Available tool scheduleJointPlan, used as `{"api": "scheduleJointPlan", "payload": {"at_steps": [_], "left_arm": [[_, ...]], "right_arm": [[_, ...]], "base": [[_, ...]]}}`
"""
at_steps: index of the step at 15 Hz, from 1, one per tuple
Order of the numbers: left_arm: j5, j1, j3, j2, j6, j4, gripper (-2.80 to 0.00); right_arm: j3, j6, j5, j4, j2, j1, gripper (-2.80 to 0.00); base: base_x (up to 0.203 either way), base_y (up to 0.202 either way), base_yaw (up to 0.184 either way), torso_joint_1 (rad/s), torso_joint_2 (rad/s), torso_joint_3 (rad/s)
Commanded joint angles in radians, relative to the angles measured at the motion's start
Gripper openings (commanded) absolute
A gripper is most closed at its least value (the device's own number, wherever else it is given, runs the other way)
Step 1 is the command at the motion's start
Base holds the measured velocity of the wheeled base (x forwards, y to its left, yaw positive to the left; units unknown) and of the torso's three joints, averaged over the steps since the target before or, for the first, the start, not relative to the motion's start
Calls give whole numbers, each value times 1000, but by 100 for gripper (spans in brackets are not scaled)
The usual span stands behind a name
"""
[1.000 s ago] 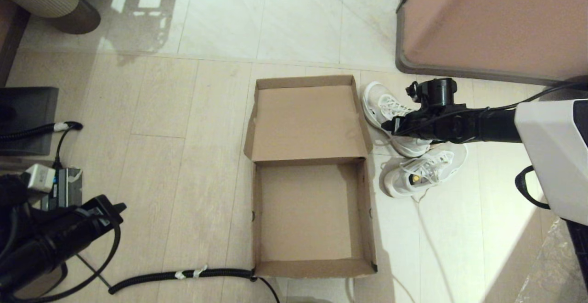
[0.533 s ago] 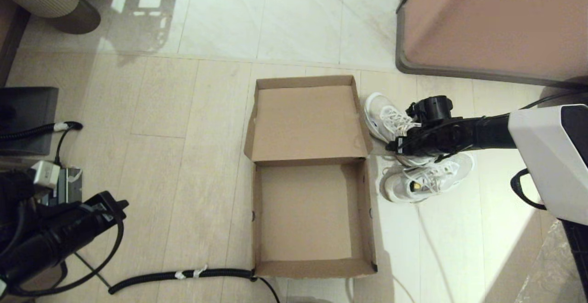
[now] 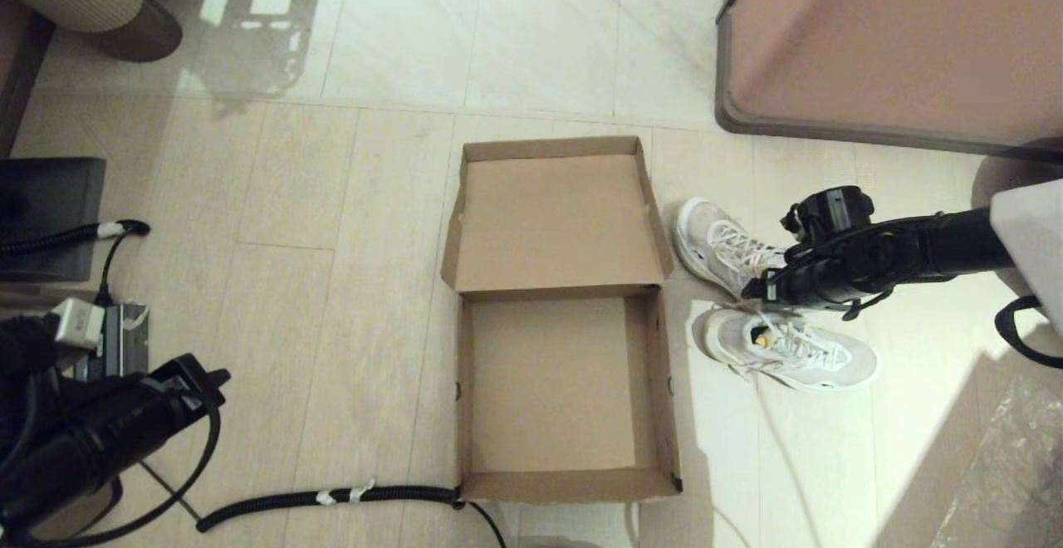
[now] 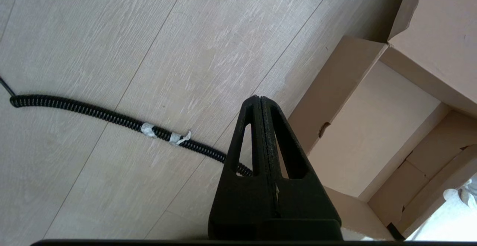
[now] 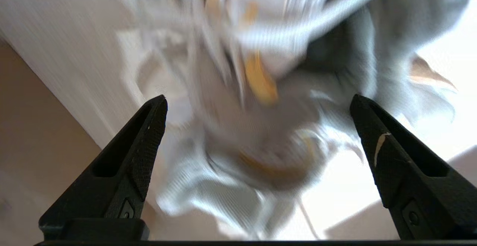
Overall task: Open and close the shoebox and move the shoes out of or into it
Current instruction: Put the shoes into the shoe box
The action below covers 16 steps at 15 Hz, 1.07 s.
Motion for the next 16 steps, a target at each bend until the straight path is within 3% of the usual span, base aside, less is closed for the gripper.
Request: {"api": "scheduleJointPlan", "payload": {"at_steps": [1,7,12,16], "left_arm": [[1,1,10,-22,-3,-3,-280],[2,1,61,-67,-3,-2,-280],[2,1,68,-76,-3,-1,-280],[1,2,65,-62,-3,-2,-280]], "right_arm": [[80,-18,0,1,-65,-18,0],[235,-131,2,-36,-144,-88,0],[326,-237,-1,-256,-124,-82,0],[345,-251,0,-274,-174,-80,0]], "base": [[0,0,0,0,0,0],[0,0,0,0,0,0],[0,0,0,0,0,0],[0,0,0,0,0,0]]}}
